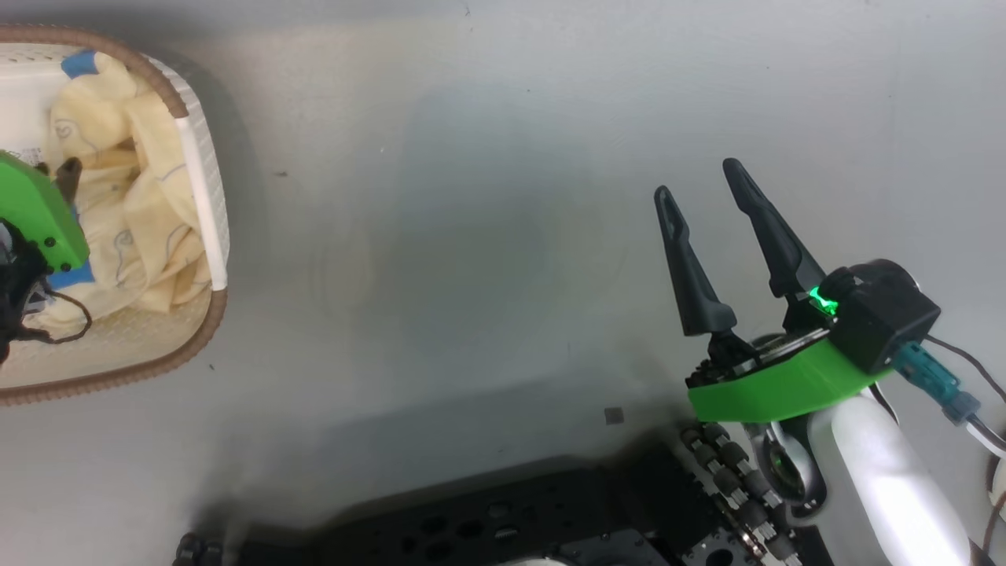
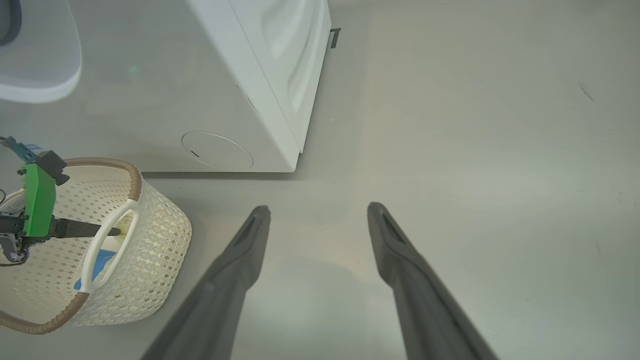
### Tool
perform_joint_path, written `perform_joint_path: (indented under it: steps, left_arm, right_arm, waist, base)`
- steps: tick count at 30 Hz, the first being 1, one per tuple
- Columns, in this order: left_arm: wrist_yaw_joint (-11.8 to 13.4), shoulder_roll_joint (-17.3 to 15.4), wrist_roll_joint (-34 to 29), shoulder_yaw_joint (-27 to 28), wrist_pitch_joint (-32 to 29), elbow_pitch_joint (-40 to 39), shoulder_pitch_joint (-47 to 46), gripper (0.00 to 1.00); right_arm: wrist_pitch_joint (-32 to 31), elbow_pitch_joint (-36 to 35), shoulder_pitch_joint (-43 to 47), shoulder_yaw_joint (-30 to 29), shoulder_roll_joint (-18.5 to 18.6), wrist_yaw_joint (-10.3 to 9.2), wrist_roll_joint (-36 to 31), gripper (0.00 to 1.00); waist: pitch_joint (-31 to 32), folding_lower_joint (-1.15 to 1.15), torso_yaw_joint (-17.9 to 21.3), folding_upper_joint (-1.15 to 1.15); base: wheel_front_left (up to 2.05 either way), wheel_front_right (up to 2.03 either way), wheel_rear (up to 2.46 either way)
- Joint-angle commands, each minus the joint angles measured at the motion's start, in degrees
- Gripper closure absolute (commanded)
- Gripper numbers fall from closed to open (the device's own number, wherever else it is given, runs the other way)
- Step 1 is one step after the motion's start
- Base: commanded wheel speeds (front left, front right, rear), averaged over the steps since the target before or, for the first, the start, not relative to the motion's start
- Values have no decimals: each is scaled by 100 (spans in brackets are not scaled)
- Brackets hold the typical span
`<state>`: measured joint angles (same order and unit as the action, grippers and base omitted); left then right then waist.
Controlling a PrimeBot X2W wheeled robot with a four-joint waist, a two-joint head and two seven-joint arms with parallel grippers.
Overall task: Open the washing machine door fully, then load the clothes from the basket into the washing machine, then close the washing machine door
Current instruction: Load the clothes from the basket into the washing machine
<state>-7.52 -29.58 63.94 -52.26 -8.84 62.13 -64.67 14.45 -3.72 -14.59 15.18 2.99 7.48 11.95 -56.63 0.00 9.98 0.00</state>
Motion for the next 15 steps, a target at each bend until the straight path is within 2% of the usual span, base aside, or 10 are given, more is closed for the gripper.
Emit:
perform_joint_path:
  steps: [1, 15]
  left_arm:
    - [4, -219, 70, 92, 15, -51, 80, 100]
    - [3, -353, 657, -434, 188, -502, 117, 100]
  right_arm:
    - [54, -175, 322, 95, -12, 1, -45, 0]
    - [54, -133, 218, 78, -12, 1, -123, 0]
  waist:
    - [-4, 0, -25, 0]
    - [54, 0, -164, 0]
  base:
    - [1, 1, 1]
    - [0, 0, 0]
